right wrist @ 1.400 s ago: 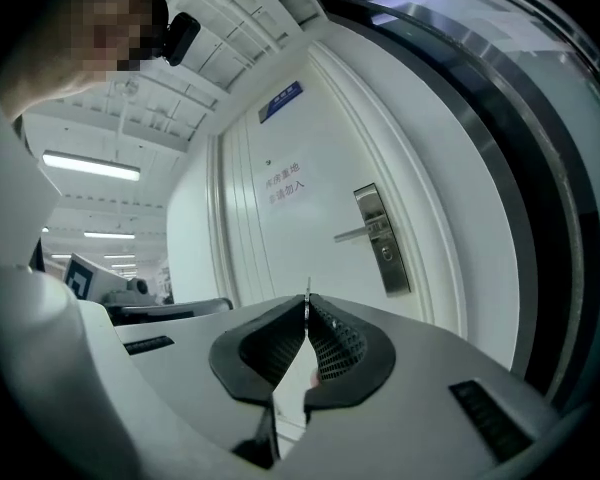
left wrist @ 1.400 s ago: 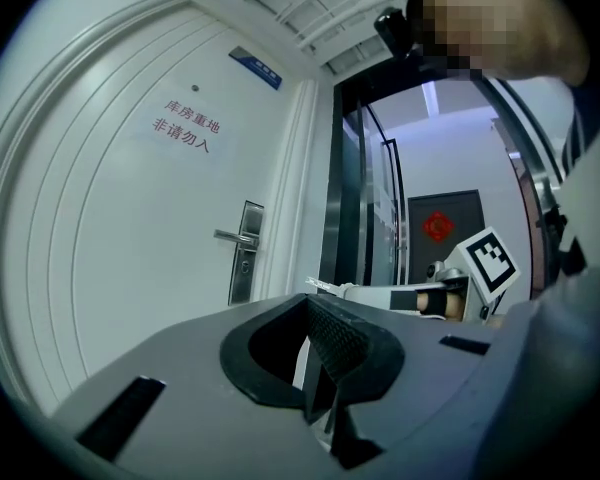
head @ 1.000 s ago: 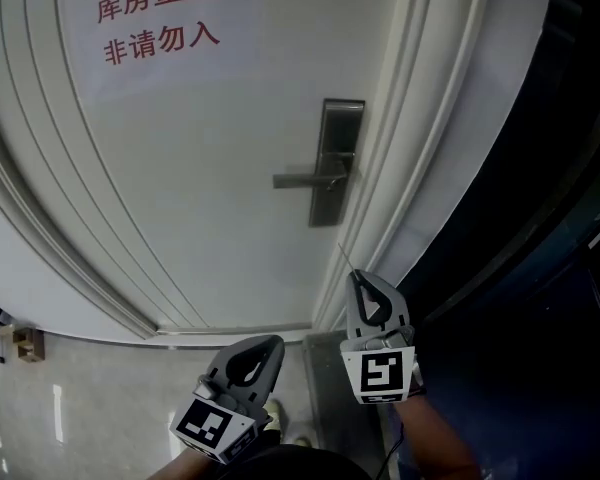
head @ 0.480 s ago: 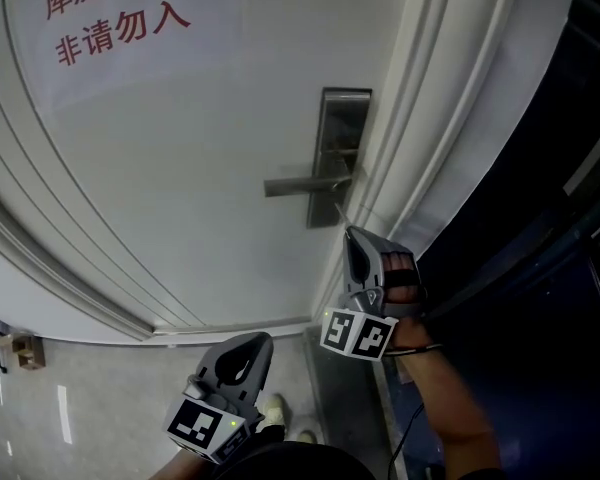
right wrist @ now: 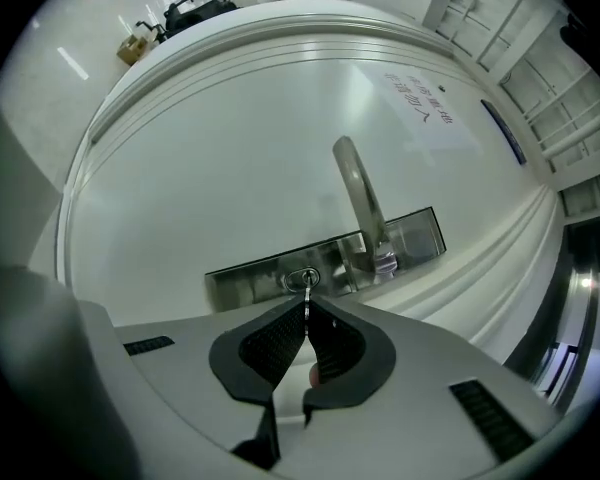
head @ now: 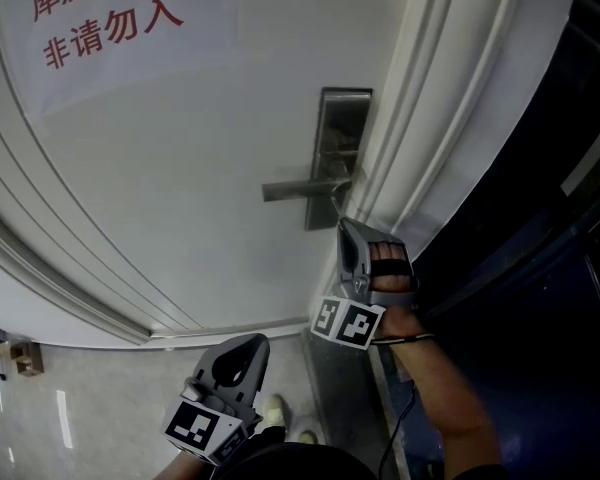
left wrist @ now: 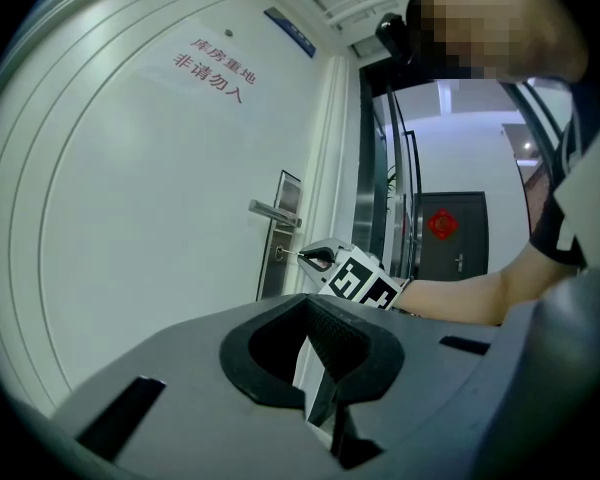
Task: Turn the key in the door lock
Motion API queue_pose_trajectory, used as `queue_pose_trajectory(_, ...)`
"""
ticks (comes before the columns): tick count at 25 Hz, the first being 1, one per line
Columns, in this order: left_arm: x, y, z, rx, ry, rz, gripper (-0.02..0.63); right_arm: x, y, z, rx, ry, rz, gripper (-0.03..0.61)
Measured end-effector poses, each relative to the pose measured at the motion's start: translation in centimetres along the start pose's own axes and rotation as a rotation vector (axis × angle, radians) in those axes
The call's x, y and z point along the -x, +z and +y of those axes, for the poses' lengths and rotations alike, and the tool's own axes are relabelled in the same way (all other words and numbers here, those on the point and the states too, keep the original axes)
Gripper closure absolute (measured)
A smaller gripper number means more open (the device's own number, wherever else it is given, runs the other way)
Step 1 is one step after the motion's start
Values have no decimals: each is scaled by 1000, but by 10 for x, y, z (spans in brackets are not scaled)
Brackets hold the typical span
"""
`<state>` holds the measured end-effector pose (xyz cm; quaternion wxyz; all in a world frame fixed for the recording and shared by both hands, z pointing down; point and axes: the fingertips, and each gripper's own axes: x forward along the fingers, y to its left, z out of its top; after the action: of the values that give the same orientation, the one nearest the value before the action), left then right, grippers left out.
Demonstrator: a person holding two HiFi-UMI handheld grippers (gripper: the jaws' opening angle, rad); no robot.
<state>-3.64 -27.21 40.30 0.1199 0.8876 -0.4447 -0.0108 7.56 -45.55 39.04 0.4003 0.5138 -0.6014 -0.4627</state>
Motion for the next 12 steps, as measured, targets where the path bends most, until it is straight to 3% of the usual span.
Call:
queue_pose_trajectory(7, 2, 0, 9, -4, 9, -1, 611, -8, 0, 0, 38, -16, 14, 558)
queue_pose_trajectory(12, 1, -1, 13, -8, 10, -2, 610, -15, 4, 1, 126, -22, 23, 558)
